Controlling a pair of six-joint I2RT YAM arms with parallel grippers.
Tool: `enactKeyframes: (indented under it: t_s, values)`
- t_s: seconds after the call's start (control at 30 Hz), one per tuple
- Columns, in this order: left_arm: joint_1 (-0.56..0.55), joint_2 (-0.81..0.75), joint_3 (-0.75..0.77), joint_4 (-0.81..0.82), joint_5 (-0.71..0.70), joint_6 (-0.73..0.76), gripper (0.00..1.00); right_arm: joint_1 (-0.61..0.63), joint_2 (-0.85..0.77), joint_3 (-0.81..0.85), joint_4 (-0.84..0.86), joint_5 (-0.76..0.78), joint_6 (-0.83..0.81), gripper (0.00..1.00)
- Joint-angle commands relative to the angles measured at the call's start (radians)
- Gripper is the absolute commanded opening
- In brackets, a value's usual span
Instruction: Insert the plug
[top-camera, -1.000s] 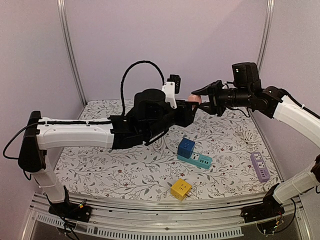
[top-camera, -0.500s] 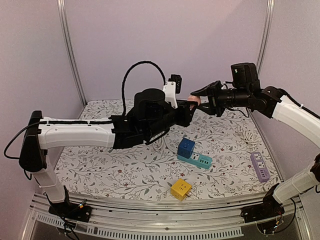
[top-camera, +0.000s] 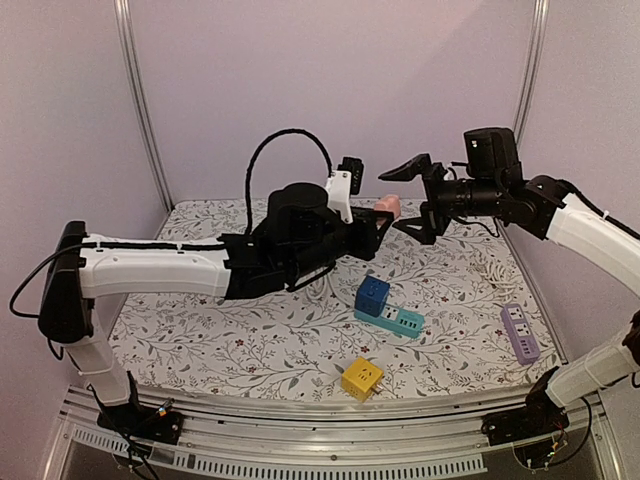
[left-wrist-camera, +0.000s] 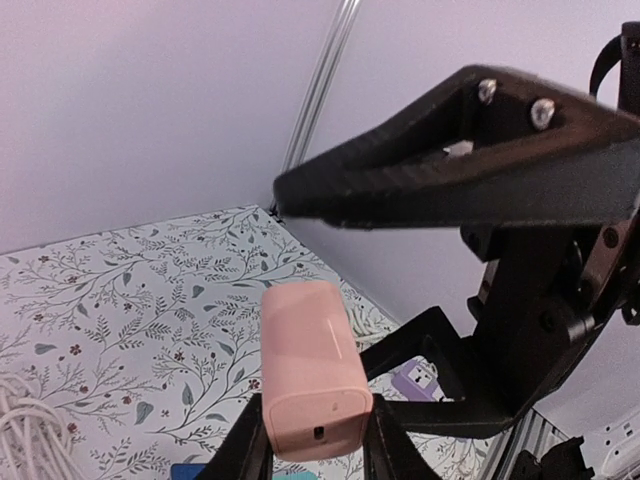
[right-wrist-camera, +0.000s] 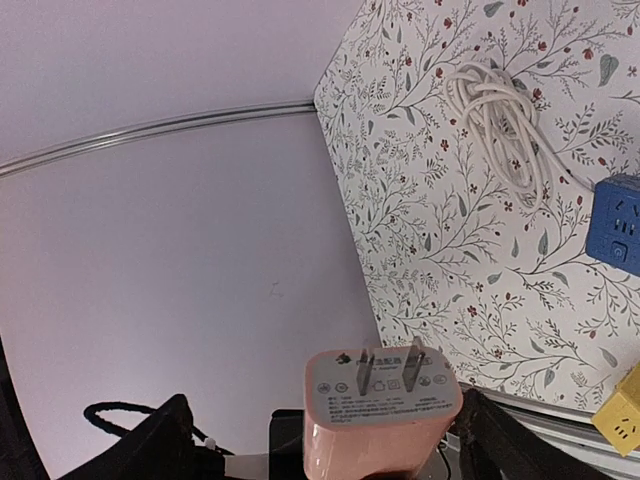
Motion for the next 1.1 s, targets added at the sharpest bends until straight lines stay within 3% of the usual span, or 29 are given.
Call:
enactKeyframes:
  t_s: [0.0,0.13,0.3,0.5,0.7,0.9,1.07]
  values:
    - [0.028,-0.078,-0.063,-0.041,0.04,0.025,0.0,-0.028,-0.061,-0.035,-0.007,0.025,-0.084,0.99]
    - [0.033,-0.172,-0.128,-0.161,0.033,0.053,0.0,-0.112,-0.098,-0.05,-0.072,0.028,-0.238,0.99]
    - [0.039,-0.325,-0.225,-0.329,-0.005,0.129,0.0,-0.159,-0.142,-0.119,-0.176,0.152,-0.588,0.99]
    - [0.054,-0.514,-0.316,-0.52,-0.007,0.186,0.0,-0.157,-0.098,-0.327,-0.097,0.136,-0.926,0.99]
    - [0.058,-0.683,-0.361,-0.667,0.019,0.201,0.0,-0.154,0.026,-0.376,-0.007,0.073,-1.165,0.98]
    - [0.058,-0.805,-0.406,-0.724,-0.003,0.137,0.0,-0.152,0.214,-0.265,0.011,-0.01,-1.228,0.91]
    - [0.058,-0.857,-0.408,-0.782,-0.04,0.084,0.0,-0.147,0.397,-0.209,0.07,-0.164,-1.093,0.8]
